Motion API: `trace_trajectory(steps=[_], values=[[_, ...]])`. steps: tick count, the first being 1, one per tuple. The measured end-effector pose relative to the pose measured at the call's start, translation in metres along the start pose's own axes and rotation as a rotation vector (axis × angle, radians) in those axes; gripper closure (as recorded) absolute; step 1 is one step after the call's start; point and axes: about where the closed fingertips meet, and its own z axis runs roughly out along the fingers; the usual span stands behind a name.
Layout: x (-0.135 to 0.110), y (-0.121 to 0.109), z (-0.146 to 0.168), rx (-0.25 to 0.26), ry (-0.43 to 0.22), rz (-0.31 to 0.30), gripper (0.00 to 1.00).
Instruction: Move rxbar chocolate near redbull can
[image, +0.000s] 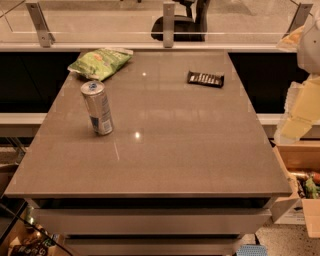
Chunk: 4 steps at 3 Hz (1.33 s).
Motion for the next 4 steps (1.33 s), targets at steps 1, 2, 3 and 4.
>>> trace_trajectory(steps=[1,2,3,4], values=[[0.0,0.0,0.0,0.001,0.0,0.0,0.0],[0.0,-0.01,0.005,0.027,-0.006,0.02,0.0],[0.003,-0.028,0.011,0.059,-0.038,0.046,0.0],[0.005,-0.05,0.017,0.077,-0.081,0.07,0.0]])
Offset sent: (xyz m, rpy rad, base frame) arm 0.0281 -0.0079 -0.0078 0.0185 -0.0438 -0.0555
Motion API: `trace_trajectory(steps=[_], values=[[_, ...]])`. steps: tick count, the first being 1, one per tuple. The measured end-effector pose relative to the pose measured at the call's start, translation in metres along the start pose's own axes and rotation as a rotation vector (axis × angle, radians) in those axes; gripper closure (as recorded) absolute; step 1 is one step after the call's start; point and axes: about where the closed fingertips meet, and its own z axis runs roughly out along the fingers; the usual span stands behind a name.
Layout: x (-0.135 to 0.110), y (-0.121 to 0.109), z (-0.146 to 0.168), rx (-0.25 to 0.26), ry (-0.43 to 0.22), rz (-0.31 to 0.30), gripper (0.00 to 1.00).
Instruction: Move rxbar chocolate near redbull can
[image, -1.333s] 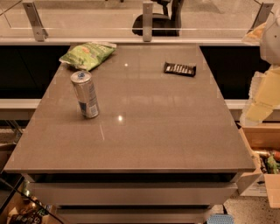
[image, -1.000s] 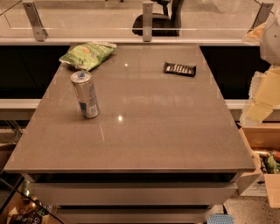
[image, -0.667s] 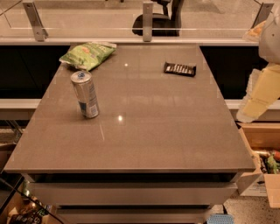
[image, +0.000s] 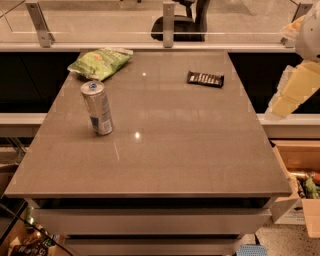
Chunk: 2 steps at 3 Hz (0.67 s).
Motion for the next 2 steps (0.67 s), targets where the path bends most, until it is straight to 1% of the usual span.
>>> trace_trajectory(steps=[2], values=[[0.011,-0.05,0.007,0.045,-0.101,0.046,0.0]])
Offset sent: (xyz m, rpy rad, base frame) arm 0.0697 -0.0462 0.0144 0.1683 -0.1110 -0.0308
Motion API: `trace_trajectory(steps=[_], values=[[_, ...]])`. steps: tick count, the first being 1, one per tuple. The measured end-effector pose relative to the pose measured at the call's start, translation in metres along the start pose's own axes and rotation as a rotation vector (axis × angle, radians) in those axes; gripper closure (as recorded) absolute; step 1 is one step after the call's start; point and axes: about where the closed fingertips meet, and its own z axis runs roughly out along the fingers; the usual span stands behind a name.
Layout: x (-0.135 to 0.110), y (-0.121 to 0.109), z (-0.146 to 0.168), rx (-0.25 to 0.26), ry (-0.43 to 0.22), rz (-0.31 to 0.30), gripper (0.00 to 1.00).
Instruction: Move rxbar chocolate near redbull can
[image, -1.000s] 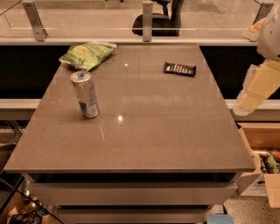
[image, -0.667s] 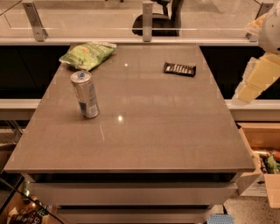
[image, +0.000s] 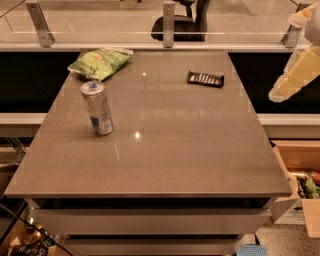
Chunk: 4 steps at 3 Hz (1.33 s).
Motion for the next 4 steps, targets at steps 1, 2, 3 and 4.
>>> trace_trajectory(steps=[1,2,3,4], values=[[0.006,-0.016,0.011,0.004,-0.068,0.035,0.0],[0.008,-0.025,0.028,-0.015,-0.131,0.063,0.0],[0.008,-0.033,0.048,-0.048,-0.167,0.081,0.0],[0.008,-0.035,0.05,-0.049,-0.173,0.081,0.0]])
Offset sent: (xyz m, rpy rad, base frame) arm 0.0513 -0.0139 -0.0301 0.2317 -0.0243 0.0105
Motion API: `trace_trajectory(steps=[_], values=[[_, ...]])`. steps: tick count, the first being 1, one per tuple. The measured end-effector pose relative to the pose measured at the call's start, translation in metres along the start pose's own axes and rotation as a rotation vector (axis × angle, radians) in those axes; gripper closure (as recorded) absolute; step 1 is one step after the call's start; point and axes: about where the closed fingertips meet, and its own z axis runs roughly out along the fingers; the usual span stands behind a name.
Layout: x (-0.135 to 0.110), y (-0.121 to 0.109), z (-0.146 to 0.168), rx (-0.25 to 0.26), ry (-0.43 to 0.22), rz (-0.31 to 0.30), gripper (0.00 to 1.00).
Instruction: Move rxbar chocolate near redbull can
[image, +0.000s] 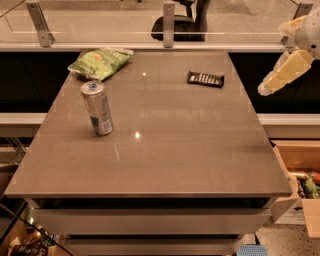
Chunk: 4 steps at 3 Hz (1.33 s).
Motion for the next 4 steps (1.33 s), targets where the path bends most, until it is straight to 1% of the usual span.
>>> trace_trajectory(steps=[2,4], values=[[0.001,-0.029,0.028,0.005,-0.11,0.038,0.0],[0.005,-0.048,0.057,-0.007,-0.194,0.073,0.0]])
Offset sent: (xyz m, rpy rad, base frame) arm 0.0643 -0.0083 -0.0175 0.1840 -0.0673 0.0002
